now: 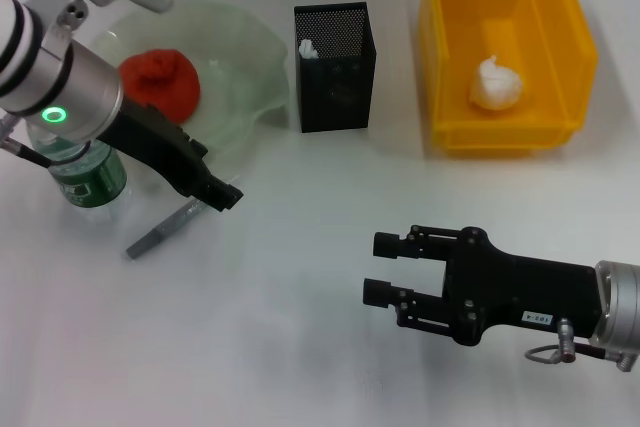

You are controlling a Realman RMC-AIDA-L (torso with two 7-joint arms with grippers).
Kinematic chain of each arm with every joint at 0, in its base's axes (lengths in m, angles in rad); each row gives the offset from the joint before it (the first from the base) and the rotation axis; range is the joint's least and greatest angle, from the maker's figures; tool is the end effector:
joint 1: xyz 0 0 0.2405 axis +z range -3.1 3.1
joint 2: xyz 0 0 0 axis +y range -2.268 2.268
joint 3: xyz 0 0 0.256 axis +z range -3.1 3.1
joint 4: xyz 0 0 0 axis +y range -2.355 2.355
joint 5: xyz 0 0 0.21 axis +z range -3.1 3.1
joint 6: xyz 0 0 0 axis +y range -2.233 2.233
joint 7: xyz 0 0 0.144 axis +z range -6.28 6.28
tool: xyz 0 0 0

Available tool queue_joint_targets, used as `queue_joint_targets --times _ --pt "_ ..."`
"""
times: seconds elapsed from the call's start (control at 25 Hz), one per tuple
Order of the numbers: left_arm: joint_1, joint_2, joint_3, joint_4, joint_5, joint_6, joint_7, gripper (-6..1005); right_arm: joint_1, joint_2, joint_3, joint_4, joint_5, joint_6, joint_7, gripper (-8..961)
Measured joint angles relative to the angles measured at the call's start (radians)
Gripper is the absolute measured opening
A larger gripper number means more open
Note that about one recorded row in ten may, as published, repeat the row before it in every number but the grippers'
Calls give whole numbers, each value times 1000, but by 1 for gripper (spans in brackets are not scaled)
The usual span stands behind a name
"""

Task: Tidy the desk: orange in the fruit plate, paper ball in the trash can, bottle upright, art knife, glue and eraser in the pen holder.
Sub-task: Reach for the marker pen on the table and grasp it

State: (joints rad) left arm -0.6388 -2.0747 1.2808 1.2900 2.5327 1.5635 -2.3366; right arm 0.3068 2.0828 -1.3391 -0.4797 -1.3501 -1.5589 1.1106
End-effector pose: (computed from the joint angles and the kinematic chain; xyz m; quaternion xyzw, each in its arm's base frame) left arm -0.1779 0.3645 0.0073 -0.9442 -0.2583 0.1442 0.1445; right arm 0.2597 0.2444 -0.0639 -0.9121 0.1997 0.3539 0.0548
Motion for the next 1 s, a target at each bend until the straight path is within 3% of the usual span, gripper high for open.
queue_joint_targets --times 0.48,1.0 --pt "-40 -1 17 -195 16 -128 -1 729 11 1 0 15 4 1 -14 564" --pt "-44 2 40 -271 40 -197 3 702 27 2 0 27 5 0 -13 564"
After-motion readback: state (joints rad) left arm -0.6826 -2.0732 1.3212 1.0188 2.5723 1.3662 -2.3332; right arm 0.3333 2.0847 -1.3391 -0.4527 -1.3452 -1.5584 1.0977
